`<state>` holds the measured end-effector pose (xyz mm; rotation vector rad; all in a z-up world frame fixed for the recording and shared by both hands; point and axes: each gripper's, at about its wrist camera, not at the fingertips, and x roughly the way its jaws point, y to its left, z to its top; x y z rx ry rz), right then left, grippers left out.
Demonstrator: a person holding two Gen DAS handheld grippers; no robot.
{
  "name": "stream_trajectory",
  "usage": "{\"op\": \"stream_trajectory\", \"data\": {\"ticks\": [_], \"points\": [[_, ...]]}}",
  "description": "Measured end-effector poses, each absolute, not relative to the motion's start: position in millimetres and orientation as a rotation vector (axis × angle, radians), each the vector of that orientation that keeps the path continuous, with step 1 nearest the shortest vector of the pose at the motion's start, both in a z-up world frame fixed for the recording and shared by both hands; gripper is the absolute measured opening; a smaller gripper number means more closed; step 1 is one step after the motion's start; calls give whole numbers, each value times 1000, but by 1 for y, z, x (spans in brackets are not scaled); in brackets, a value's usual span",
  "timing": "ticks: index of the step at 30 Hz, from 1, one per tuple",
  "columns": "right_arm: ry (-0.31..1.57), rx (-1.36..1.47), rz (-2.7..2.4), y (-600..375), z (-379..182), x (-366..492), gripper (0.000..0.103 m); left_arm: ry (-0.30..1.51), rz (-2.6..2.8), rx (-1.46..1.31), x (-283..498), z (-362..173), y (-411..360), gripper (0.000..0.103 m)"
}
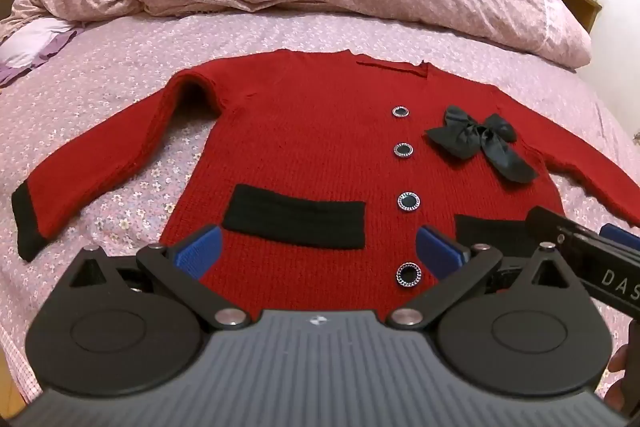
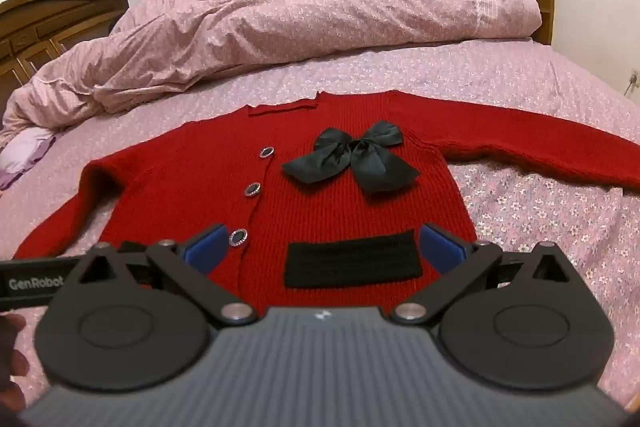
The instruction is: Fold small clothes
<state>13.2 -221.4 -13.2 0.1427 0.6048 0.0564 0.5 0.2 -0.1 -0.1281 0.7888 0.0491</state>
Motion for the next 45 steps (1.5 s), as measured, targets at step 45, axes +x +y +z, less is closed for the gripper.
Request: {"op": "stream_trajectory", "data": {"ticks": [45], "points": [[639, 133, 48, -221, -16, 14, 103, 808, 54, -117, 0, -8, -4, 103]]}}
